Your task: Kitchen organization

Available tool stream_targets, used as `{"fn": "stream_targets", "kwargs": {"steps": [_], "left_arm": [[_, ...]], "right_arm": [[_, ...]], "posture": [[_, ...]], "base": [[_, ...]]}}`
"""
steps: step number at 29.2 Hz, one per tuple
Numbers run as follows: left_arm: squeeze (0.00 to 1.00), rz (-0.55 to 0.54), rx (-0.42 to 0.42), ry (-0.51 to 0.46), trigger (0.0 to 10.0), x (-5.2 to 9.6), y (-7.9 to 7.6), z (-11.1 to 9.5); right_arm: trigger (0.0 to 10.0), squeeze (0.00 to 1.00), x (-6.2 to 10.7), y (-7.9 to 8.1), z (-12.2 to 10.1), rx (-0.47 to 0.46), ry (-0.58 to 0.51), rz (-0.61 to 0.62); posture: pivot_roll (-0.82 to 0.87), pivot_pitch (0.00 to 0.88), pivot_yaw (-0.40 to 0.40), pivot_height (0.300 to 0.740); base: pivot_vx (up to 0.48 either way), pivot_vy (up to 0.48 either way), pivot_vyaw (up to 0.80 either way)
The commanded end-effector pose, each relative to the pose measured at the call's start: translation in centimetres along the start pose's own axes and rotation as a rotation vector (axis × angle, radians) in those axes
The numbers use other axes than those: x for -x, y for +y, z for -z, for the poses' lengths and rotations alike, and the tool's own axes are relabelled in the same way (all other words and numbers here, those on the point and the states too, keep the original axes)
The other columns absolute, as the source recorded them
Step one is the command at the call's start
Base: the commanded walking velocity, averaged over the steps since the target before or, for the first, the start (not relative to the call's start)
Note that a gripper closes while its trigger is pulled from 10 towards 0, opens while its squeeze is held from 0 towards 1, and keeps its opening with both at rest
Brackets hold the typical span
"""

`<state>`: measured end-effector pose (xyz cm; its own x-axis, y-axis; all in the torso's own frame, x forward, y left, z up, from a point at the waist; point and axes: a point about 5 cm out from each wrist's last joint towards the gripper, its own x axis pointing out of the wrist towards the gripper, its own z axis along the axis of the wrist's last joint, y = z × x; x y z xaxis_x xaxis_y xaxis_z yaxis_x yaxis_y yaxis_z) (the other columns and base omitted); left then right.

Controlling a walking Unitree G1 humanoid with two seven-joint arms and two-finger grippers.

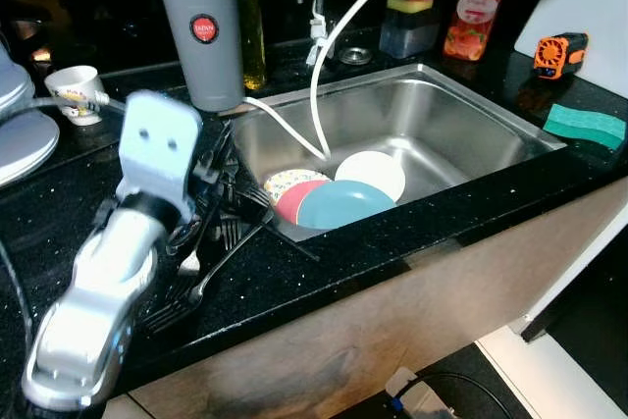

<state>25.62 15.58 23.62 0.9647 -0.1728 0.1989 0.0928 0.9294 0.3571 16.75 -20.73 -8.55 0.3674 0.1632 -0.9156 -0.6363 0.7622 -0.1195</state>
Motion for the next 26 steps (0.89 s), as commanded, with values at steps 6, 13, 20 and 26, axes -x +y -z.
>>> {"fn": "stream_targets", "kwargs": {"steps": [6, 13, 20, 26], "left_arm": [[0.00, -0.044, 0.103, 0.061, 10.0, 0.7, -1.0, 0.8], [0.00, -0.020, 0.131, 0.057, 10.0, 0.1, -2.0, 0.8], [0.00, -0.008, 0.142, 0.046, 10.0, -0.1, -2.6, 0.4], [0.00, -0.010, 0.141, 0.047, 10.0, 0.0, -2.6, 0.4]], "right_arm": [[10.0, 0.00, 0.0, 0.1, -0.1, 0.009, 0.004, -0.014], [10.0, 0.00, 0.0, 0.1, -0.1, 0.000, 0.003, -0.015], [10.0, 0.00, 0.0, 0.1, 0.1, -0.020, 0.005, -0.009], [10.0, 0.00, 0.0, 0.1, 0.2, -0.052, 0.000, -0.012]], "posture": [[0.10, 0.000, 0.007, 0.740], [0.09, 0.000, 0.008, 0.740], [0.09, 0.000, 0.004, 0.740], [0.09, 0.000, 0.000, 0.740]], "base": [[0.000, 0.000, 0.00], [0.000, 0.000, 0.00], [-0.284, 0.000, 0.00], [-0.340, 0.000, 0.00]]}}
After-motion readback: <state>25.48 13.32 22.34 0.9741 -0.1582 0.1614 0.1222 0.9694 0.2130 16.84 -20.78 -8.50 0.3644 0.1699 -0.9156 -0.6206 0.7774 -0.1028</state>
